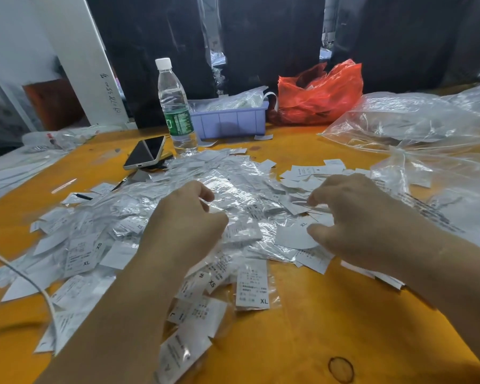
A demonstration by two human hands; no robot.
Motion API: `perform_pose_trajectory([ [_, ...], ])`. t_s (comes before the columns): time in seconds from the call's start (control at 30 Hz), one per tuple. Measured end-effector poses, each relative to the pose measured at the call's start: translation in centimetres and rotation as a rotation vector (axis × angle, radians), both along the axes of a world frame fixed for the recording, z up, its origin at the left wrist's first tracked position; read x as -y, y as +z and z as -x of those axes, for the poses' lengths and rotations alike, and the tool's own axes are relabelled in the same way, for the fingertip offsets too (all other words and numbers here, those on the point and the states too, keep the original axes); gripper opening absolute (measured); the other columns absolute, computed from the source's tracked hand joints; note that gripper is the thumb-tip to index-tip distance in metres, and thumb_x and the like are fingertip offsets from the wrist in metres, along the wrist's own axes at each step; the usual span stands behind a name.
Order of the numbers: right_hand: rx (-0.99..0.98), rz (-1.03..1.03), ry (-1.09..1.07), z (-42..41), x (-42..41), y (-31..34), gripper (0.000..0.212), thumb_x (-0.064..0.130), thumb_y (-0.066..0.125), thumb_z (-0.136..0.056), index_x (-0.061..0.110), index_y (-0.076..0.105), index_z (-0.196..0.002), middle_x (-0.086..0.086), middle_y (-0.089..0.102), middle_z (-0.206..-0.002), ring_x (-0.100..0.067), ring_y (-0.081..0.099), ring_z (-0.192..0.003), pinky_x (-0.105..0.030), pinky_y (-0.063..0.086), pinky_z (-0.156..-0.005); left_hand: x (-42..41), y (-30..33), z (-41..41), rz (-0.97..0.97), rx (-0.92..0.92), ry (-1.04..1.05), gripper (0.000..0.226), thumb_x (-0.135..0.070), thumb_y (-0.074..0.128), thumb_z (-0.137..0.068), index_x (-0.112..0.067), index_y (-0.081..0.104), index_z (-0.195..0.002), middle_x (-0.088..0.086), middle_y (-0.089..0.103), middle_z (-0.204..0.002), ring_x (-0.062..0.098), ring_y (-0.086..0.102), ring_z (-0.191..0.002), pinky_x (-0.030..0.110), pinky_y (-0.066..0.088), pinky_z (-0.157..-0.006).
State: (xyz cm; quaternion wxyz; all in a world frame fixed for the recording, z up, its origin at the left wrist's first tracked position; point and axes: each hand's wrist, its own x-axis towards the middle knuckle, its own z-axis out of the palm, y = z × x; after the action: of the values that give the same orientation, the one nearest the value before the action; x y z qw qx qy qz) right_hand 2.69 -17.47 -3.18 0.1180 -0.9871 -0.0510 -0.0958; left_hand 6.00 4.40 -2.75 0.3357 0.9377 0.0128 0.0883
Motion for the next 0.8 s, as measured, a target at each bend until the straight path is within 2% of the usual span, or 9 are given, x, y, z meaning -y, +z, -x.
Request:
perform_pose_trajectory([
  [0.1,-0.211,0.065,-0.042,0.2,-0.5,0.2,0.036,0.042,0.056,-0.086,0.019,0.061,-0.113,0.004,0.05,-0.12,-0.02,0.041,-0.116,-0.04,0.046,-0.093,0.1,-0.1,0.1,-0.093,0.114,0.022,0.031,-0.029,0.064,-0.081,-0.031,0.058,-0.111,-0.007,0.055,-0.115,0.019,0.052,-0.106,0.036,0.045,-0.081],
  [0.17,-0.231,0.063,-0.042,0.4,-0.7,0.2,0.031,0.038,0.057,-0.087,0.014,0.065,-0.104,0.0,0.056,-0.115,-0.023,0.052,-0.109,-0.044,0.05,-0.09,0.4,0.1,0.3,-0.052,0.159,-0.012,0.025,-0.027,0.063,-0.082,-0.031,0.06,-0.107,-0.007,0.055,-0.114,0.016,0.052,-0.105,0.034,0.042,-0.078],
  [0.27,-0.141,0.08,-0.02,0.3,-0.6,0.1,0.016,0.021,0.058,-0.086,0.009,0.067,-0.092,-0.005,0.063,-0.1,-0.027,0.06,-0.097,-0.048,0.054,-0.084,1.0,0.0,0.9,-0.005,0.162,-0.086,0.021,-0.023,0.062,-0.083,-0.034,0.062,-0.101,-0.013,0.056,-0.106,0.003,0.051,-0.094,0.023,0.037,-0.066],
  [0.33,-0.087,0.062,0.008,0.3,-0.5,0.2,0.01,0.013,0.058,-0.085,0.013,0.067,-0.084,-0.001,0.063,-0.093,-0.023,0.059,-0.091,-0.045,0.054,-0.08,1.4,0.0,1.2,0.018,0.165,-0.128,0.019,-0.022,0.061,-0.083,-0.035,0.062,-0.097,-0.016,0.057,-0.1,-0.002,0.05,-0.091,0.019,0.035,-0.064],
  [0.5,0.1,-0.054,0.047,0.2,-0.2,0.2,0.014,0.017,0.059,-0.089,0.021,0.066,-0.077,0.008,0.059,-0.085,-0.011,0.054,-0.084,-0.033,0.052,-0.074,1.0,0.6,1.1,0.132,0.216,-0.131,0.015,-0.018,0.062,-0.083,-0.033,0.063,-0.082,-0.016,0.063,-0.081,0.002,0.058,-0.076,0.026,0.04,-0.058],
  [0.63,0.119,-0.198,0.079,0.1,-0.3,0.4,0.018,0.019,0.062,-0.088,0.025,0.065,-0.072,0.012,0.058,-0.071,-0.002,0.053,-0.062,-0.015,0.04,-0.052,0.5,0.9,0.8,0.129,0.2,-0.118,0.014,-0.017,0.062,-0.084,-0.031,0.064,-0.083,-0.015,0.063,-0.079,0.002,0.058,-0.075,0.026,0.042,-0.059],
  [0.73,0.064,-0.44,0.087,0.1,-0.2,0.7,0.017,0.019,0.068,-0.087,0.024,0.067,-0.071,0.014,0.055,-0.05,0.0,0.049,-0.044,-0.011,0.036,-0.041,0.7,0.5,0.9,0.063,0.134,-0.173,0.01,-0.023,0.063,-0.087,-0.033,0.064,-0.083,-0.015,0.064,-0.08,0.0,0.058,-0.074,0.023,0.042,-0.06],
  [0.8,0.031,-0.62,0.116,0.2,-0.2,1.1,0.013,0.02,0.071,-0.085,0.023,0.069,-0.072,0.013,0.056,-0.047,-0.001,0.047,-0.039,-0.014,0.035,-0.041,0.9,0.3,0.9,0.103,0.12,-0.23,0.008,-0.035,0.063,-0.088,-0.032,0.065,-0.081,-0.014,0.065,-0.074,-0.003,0.059,-0.069,0.023,0.042,-0.061],
])
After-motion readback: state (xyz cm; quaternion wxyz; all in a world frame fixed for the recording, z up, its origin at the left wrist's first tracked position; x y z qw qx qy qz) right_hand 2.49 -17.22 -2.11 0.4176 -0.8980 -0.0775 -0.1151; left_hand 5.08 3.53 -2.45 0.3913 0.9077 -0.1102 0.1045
